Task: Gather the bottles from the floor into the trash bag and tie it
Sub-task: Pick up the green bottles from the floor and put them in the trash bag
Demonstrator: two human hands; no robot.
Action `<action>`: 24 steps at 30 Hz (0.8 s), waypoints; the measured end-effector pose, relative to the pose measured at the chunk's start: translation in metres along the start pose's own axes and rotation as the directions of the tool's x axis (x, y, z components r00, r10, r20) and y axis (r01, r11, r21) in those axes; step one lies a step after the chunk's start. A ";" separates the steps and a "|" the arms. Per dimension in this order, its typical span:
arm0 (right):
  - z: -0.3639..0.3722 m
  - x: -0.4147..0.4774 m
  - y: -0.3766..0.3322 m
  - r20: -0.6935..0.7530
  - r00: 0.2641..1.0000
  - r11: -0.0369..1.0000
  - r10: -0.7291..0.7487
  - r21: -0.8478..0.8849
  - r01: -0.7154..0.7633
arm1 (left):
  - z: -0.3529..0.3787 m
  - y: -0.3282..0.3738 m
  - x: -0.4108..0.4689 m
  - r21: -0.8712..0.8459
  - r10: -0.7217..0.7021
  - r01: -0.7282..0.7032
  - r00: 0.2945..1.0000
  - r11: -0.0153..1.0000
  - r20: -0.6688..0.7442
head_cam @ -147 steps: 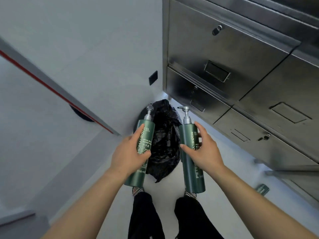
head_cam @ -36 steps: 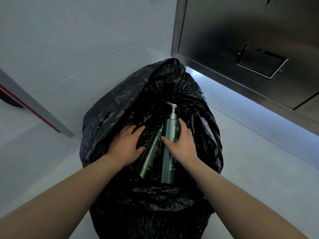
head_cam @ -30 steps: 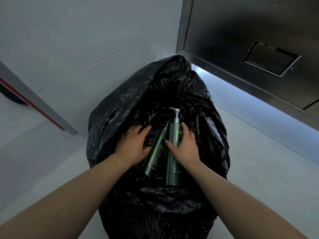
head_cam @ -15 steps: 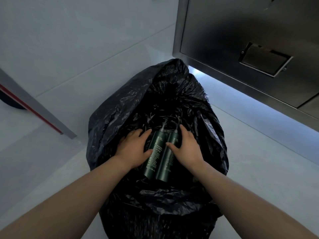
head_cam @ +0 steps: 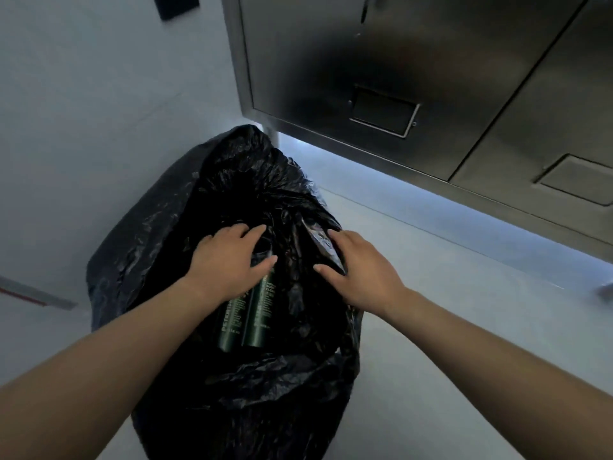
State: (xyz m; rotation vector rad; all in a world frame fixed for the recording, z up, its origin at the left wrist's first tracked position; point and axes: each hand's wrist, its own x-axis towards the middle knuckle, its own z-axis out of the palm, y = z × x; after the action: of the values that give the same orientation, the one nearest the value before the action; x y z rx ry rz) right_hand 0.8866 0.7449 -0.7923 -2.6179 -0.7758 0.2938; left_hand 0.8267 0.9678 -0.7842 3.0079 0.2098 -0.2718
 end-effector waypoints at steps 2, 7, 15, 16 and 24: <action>-0.027 -0.017 0.004 0.020 0.999 0.999 0.050 -0.017 -0.049 | -0.023 0.024 -0.009 -0.013 0.044 -0.043 0.999 0.999 0.027; -0.111 -0.072 0.000 0.025 0.980 0.979 0.198 0.052 -0.199 | -0.109 0.083 -0.029 -0.019 0.162 -0.161 0.981 0.987 0.109; -0.295 -0.181 -0.025 -0.063 0.899 0.884 0.434 0.220 -0.412 | -0.295 0.197 -0.063 -0.066 0.376 -0.370 0.917 0.927 0.132; -0.317 -0.195 -0.027 -0.079 0.882 0.867 0.465 0.240 -0.436 | -0.315 0.215 -0.067 -0.073 0.409 -0.403 0.902 0.912 0.139; -0.434 -0.305 0.005 -0.197 0.703 0.719 0.683 0.349 -0.601 | -0.401 0.378 -0.087 -0.125 0.630 -0.618 0.757 0.776 0.174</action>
State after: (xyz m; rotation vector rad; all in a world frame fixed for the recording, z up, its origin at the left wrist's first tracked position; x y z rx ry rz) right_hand 0.7701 0.4367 -0.3768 -2.4912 0.3178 0.1408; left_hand 0.8659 0.6349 -0.3384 2.7503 -0.7851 -0.4836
